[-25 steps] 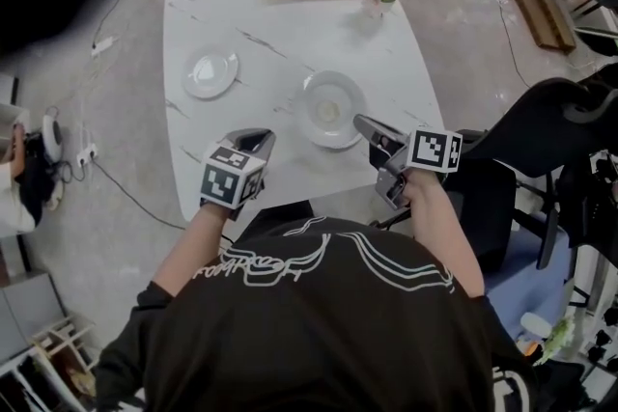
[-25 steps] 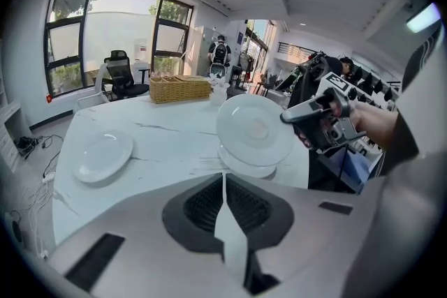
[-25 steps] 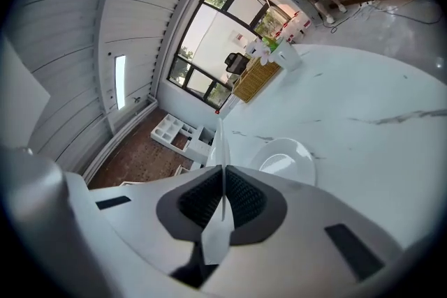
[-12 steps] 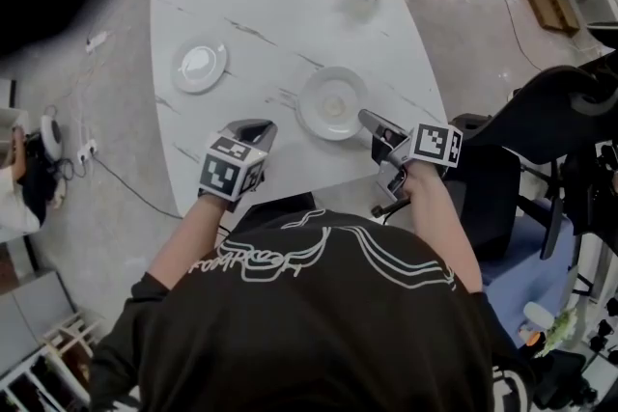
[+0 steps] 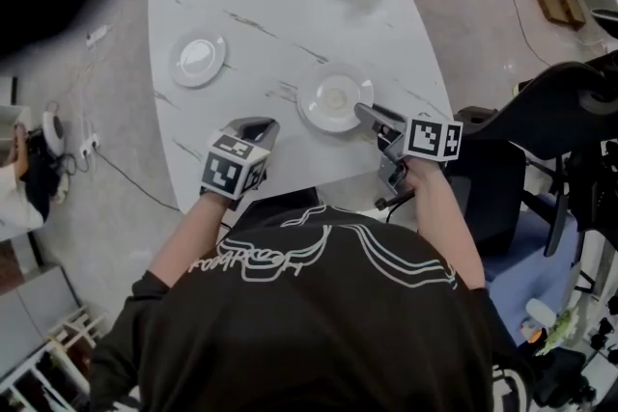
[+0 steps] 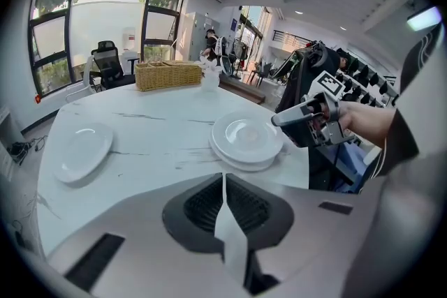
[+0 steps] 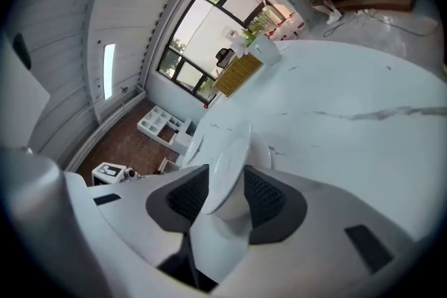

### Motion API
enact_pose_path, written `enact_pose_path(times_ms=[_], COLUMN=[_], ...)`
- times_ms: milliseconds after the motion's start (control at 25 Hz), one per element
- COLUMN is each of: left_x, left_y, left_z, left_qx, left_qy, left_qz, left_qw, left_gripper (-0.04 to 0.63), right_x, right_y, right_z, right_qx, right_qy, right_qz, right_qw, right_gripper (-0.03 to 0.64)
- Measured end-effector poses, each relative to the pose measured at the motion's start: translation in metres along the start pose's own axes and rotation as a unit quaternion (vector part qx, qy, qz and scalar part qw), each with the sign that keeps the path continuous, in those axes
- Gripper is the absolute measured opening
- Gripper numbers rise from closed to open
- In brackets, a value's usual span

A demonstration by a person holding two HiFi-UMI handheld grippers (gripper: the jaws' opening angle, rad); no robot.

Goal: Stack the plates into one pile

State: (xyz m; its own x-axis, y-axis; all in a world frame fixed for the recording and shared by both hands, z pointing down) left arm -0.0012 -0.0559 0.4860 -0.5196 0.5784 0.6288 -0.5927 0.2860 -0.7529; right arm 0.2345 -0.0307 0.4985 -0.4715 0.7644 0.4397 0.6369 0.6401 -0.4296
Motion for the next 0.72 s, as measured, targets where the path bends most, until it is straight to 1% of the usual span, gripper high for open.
enact_pose_path(times_ms=[40, 120, 200, 280, 400, 480, 640, 720], left_x=[0.001, 0.004, 0.007, 0.008, 0.010, 0.012, 0.018, 0.021], left_y=[0.000, 0.000, -0.002, -0.003, -0.001, 0.002, 0.008, 0.010], left_z=[0.000, 0.000, -0.001, -0.001, -0.002, -0.004, -0.005, -0.005], left_qx=[0.000, 0.001, 0.001, -0.001, -0.003, -0.003, -0.002, -0.004], left_qy=[0.000, 0.000, -0.001, -0.001, 0.001, 0.003, 0.008, 0.010], left_qz=[0.002, 0.004, 0.003, 0.000, 0.000, -0.001, -0.009, -0.011], left_qw=[1.0000, 1.0000, 1.0000, 1.0000, 1.0000, 1.0000, 0.9999, 0.9999], left_gripper=[0.034, 0.034, 0.034, 0.034, 0.034, 0.034, 0.034, 0.034], right_x=[0.001, 0.006, 0.012, 0.016, 0.020, 0.022, 0.021, 0.021], right_y=[-0.002, -0.006, -0.011, -0.015, -0.019, -0.020, -0.018, -0.015], right_z=[0.002, 0.004, 0.005, 0.005, 0.007, 0.010, 0.015, 0.015], right_qx=[0.007, 0.023, 0.040, 0.070, 0.116, 0.126, 0.115, 0.118], right_qy=[0.022, 0.066, 0.114, 0.176, 0.254, 0.282, 0.302, 0.320], right_qz=[0.013, 0.041, 0.074, 0.110, 0.148, 0.159, 0.172, 0.181], right_qw=[1.000, 0.997, 0.990, 0.976, 0.949, 0.938, 0.931, 0.922], right_gripper=[0.173, 0.207, 0.244, 0.267, 0.272, 0.281, 0.295, 0.296])
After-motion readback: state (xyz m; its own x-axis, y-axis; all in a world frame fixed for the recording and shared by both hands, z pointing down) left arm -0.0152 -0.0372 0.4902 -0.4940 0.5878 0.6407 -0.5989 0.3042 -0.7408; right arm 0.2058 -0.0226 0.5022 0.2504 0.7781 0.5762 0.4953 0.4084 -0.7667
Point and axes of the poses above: the fingertips, and each gripper's own axes: y backward along the fingers, z to its left, x out of its underside, the point moved 5 cm from there along y, backward along the fingers, and after that the axes turned 2 degrees about -x, right-handed, at the moved point
